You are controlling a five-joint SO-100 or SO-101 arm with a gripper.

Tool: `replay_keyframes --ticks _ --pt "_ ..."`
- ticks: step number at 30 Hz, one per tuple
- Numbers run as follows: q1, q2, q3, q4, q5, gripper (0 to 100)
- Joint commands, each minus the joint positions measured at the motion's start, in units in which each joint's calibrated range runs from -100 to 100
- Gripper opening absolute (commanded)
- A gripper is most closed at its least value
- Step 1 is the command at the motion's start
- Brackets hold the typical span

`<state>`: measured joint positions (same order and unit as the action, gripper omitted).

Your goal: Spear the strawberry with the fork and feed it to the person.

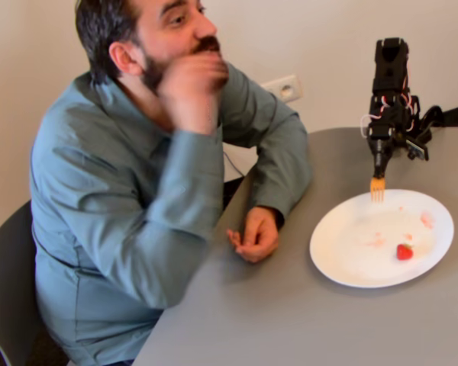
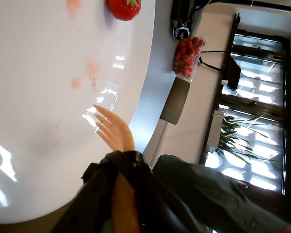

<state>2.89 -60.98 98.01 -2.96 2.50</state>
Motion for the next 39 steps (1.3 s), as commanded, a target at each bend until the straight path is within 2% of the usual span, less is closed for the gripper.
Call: replay_keyframes --ticks 1,29,33,35,39 --pt "0.0 -38.1 0.4 31.1 -3.2 1" --pt "-0.1 -38.1 0.5 30.9 -3.9 1" --pt "-0.1 -38.1 0.4 30.3 -8.7 1" --pt "-0.1 -38.1 -0.1 30.1 -9.7 1" --pt "-6.1 -37.6 -3.7 29.2 -10.4 1"
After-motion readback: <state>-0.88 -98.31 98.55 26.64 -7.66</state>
